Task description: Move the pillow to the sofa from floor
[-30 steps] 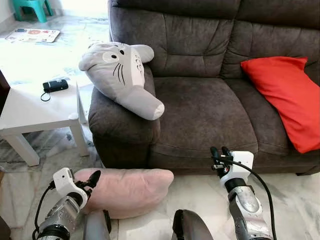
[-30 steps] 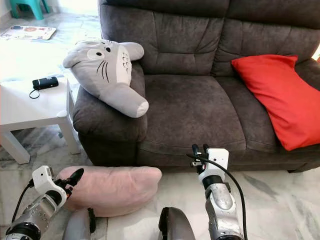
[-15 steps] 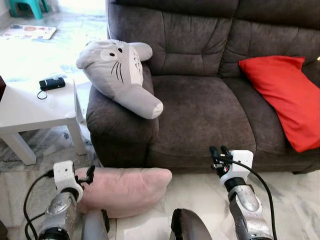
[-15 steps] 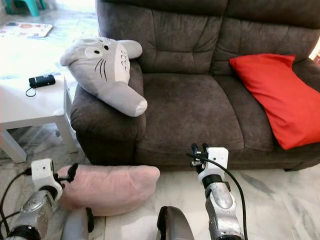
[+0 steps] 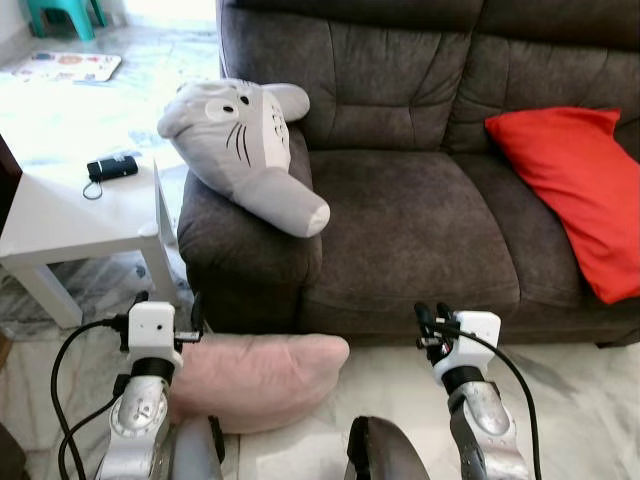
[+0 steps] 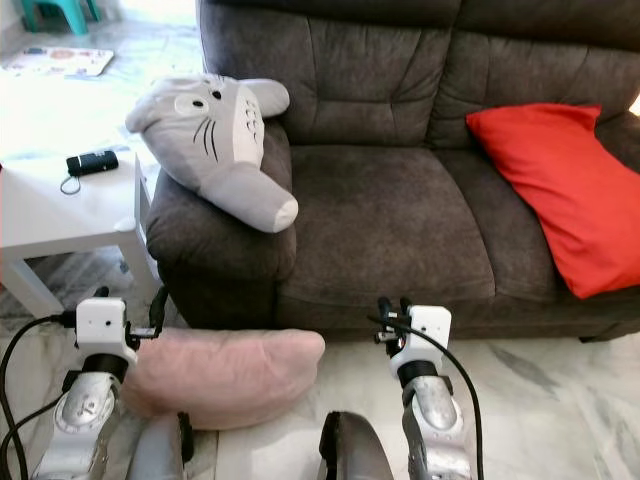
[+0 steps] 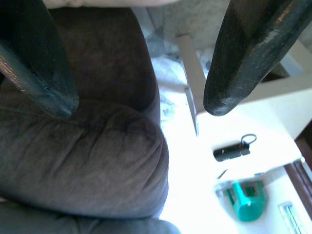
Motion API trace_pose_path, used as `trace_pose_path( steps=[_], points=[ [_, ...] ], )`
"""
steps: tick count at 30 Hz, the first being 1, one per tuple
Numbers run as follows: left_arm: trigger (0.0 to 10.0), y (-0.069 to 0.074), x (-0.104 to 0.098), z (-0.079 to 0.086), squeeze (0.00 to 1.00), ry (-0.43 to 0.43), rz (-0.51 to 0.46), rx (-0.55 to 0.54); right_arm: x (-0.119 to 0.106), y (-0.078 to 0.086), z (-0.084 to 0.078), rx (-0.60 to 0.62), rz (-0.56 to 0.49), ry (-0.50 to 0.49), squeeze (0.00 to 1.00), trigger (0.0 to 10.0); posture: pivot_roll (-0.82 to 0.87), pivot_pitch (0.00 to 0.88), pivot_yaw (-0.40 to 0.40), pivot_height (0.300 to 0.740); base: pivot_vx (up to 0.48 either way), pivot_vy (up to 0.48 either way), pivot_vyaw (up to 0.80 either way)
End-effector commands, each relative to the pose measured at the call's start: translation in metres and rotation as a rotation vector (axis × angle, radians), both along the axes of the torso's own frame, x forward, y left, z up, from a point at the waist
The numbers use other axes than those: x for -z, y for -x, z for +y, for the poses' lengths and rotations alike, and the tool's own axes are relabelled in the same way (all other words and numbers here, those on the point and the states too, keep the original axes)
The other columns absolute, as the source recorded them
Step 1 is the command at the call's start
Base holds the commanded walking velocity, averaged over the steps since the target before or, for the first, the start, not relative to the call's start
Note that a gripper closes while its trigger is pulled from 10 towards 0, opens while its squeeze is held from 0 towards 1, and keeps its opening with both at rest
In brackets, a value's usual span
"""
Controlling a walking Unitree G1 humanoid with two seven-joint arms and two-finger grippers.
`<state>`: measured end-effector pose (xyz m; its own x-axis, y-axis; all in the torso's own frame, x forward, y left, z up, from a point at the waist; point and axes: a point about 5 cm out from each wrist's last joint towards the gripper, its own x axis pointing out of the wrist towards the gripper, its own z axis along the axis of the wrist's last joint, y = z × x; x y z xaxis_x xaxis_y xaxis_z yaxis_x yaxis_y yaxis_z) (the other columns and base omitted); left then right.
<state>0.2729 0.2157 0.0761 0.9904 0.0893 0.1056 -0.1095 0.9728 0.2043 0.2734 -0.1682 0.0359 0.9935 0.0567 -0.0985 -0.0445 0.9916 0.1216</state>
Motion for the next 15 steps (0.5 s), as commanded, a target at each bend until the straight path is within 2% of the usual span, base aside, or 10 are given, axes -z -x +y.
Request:
trace_pose_path(
  steps=[1, 6, 15],
  points=[
    [10.0, 0.000, -0.002, 0.001, 0.00, -0.009, 0.000, -0.006, 0.002, 0.001, -0.001, 0.016, -0.001, -0.013, 0.00, 10.0, 0.11, 0.068, -0.112, 0.576, 0.000, 0.000, 0.00],
    [10.0, 0.000, -0.004, 0.009, 0.00, -0.013, 0.012, -0.037, 0.000, -0.002, -0.001, 0.030, -0.006, -0.021, 0.00, 10.0, 0.12, 0.055, -0.103, 0.576, 0.000, 0.000, 0.00],
    [10.0, 0.002, -0.003, 0.012, 0.00, 0.012, 0.035, -0.050, 0.000, -0.002, -0.001, 0.030, -0.012, -0.018, 0.00, 10.0, 0.12, 0.056, -0.106, 0.576, 0.000, 0.000, 0.00]
  ],
)
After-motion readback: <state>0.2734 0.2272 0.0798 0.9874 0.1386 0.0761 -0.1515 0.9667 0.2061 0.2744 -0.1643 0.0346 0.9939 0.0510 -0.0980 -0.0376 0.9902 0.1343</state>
